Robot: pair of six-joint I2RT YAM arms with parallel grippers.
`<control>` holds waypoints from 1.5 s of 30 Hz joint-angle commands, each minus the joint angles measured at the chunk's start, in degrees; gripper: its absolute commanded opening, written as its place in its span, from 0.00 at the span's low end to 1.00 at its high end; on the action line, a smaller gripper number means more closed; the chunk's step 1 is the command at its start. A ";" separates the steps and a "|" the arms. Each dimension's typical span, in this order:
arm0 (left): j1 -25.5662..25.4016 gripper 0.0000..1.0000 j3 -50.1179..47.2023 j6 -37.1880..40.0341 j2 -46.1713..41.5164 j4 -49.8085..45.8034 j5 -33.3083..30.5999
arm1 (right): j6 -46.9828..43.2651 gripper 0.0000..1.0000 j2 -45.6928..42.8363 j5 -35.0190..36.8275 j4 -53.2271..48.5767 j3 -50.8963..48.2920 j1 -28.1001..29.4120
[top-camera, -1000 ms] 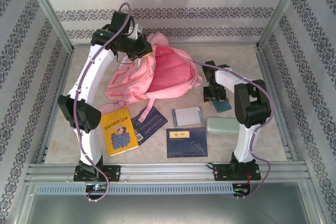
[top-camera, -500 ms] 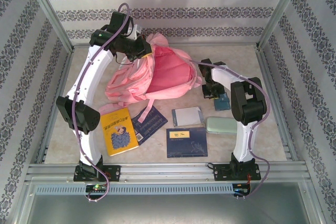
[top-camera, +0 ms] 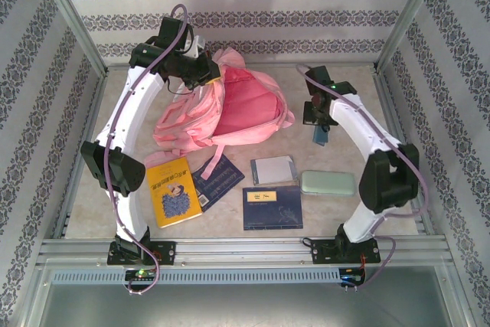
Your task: Pack the student bag
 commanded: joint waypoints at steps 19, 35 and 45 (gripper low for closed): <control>0.56 0.00 1.95 -2.44 -5.39 7.61 4.41 | 28.62 0.00 -7.82 -25.28 25.69 6.64 11.24; 0.83 0.00 3.71 -3.62 -4.29 10.60 7.17 | 53.23 0.81 13.94 -25.29 59.61 4.27 18.53; 2.47 0.00 3.74 -3.30 -3.40 9.86 6.88 | 37.25 0.94 5.65 -33.85 53.99 2.54 15.49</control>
